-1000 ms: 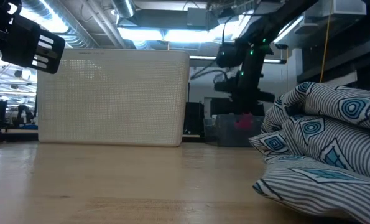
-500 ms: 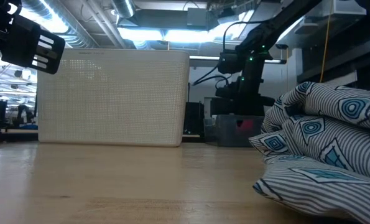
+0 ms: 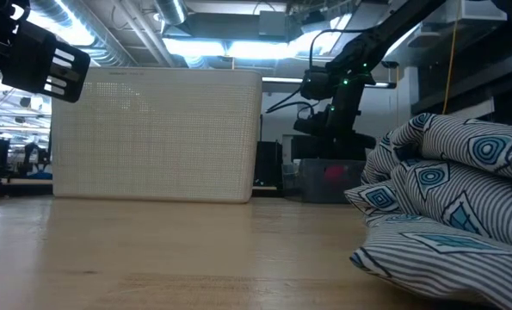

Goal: Pick & place medical supplies in basket/bin
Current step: Put the pink bandage into the black bin, then put the red bandage into the black bin

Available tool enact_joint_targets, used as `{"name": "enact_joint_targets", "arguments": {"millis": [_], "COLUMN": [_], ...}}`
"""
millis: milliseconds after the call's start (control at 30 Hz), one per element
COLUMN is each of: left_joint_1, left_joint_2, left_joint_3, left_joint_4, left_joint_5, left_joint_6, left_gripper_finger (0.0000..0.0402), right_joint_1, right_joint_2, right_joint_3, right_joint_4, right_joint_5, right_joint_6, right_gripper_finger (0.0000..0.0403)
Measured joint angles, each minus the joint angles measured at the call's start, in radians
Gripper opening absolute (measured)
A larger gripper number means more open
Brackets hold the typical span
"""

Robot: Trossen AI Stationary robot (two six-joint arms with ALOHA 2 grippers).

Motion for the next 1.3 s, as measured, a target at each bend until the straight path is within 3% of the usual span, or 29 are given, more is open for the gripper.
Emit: {"name": "enact_joint_targets", "arguments": {"millis": [200, 667, 967, 1167, 1300], "left_joint_1": [0.000, 0.000, 0.000, 0.000, 0.000], "left_joint_2": [0.000, 0.000, 0.000, 0.000, 0.000], "left_joint_3": [0.000, 0.000, 0.000, 0.000, 0.000], "left_joint_4": [0.000, -0.001, -0.001, -0.005, -0.009], "left_joint_5": [0.000, 0.000, 0.000, 0.001, 0.002], "left_joint_6": [-0.006, -0.006, -0.009, -0.018, -0.018], "left_gripper_finger": [0.0187, 0.0187, 0.0187, 0.0187, 0.0187], "right_joint_1": [0.000, 0.000, 0.027, 0.082, 0.125], "right_joint_2": [0.000, 0.000, -0.001, -0.002, -0.002], "right_joint_3": [0.000, 0.001, 0.106, 0.239, 0.329], "right_joint_4": [0.000, -0.009, -0.084, -0.226, -0.448], "right_joint_5": [0.000, -0.051, -0.129, -0.114, -0.031], "right_joint_6": [0.006, 0.006, 0.024, 0.029, 0.034], "right_gripper_finger": [0.0107, 0.0100, 0.0100, 0.0100, 0.0100]}}
